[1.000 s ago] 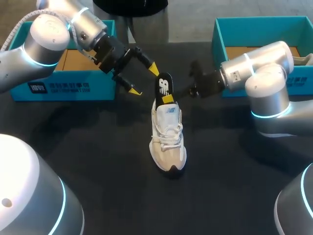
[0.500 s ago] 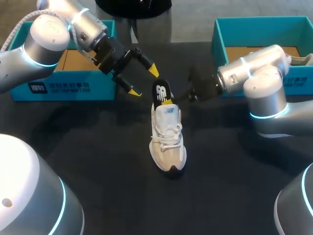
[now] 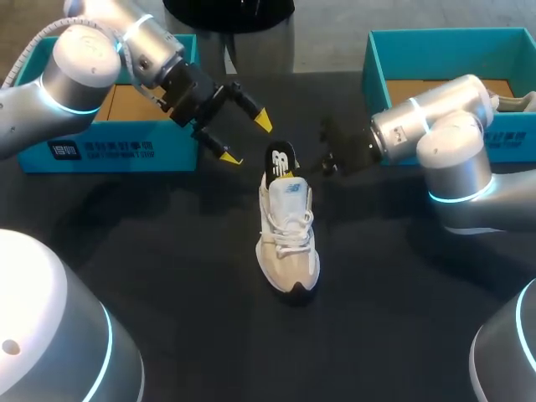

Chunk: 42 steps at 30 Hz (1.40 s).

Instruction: Take the shoe out of the shoebox, open the shoe tongue, remove and reinsert the insole, then place the shoe into the shoebox

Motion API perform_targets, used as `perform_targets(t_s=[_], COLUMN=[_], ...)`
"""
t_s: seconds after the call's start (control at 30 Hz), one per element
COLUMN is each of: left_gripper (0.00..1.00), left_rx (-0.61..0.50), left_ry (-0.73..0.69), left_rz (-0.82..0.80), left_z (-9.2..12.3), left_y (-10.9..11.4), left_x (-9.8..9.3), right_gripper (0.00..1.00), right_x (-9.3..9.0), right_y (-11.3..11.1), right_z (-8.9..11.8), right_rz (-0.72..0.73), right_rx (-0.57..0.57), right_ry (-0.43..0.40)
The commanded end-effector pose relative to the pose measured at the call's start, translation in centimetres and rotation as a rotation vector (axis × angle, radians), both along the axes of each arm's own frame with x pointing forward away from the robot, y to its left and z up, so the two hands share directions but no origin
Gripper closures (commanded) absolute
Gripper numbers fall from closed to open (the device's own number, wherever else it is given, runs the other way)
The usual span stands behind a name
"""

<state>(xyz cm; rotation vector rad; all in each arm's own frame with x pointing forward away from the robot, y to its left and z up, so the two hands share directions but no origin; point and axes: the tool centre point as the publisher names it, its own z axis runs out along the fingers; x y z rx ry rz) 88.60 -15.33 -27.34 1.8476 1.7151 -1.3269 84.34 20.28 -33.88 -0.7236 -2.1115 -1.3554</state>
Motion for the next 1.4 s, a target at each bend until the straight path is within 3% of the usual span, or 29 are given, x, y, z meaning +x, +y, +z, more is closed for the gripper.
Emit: perform_targets(t_s=[0.03,0.23,0.33,0.4,0.93,0.97,1.03,1.1,1.4], left_gripper=[0.00,0.00,0.00,0.00,0.00,0.00,0.00,0.00,0.00], left_rx=[0.002,0.002,0.006,0.008,0.008,0.009,0.008,0.008,0.009], left_ry=[-0.005,-0.023,-0.036,-0.048,-0.050,-0.049,-0.048,-0.046,-0.044], left_rz=[-0.002,0.010,0.018,0.026,0.038,0.037,0.035,0.030,0.022], left_z=[0.5,1.1,1.5,1.6,1.4,1.3,1.3,1.3,1.2], left_y=[0.1,0.5,0.8,1.0,1.1,1.1,1.0,0.9,0.8], left_x=[0.5,1.1,1.3,1.6,2.0,1.9,1.8,1.7,1.6], right_gripper=[0.68,0.72,0.85,1.00,1.00,0.99,0.74,0.63,0.65], right_x=[0.6,1.5,1.7,1.8,0.0,0.0,0.0,0.3,1.4], right_y=[0.1,0.3,0.3,0.3,0.2,0.2,0.3,0.2,-0.1], right_z=[0.7,0.9,0.8,0.6,-0.9,-0.8,-0.7,-0.1,1.0], right_rz=[0.006,0.012,0.014,0.014,0.042,0.044,0.047,0.042,0.032], right_rx=[-0.010,-0.008,-0.007,-0.007,-0.052,-0.053,-0.060,-0.067,-0.074], right_ry=[-0.013,-0.026,-0.030,-0.029,0.045,0.046,0.042,0.025,-0.015])
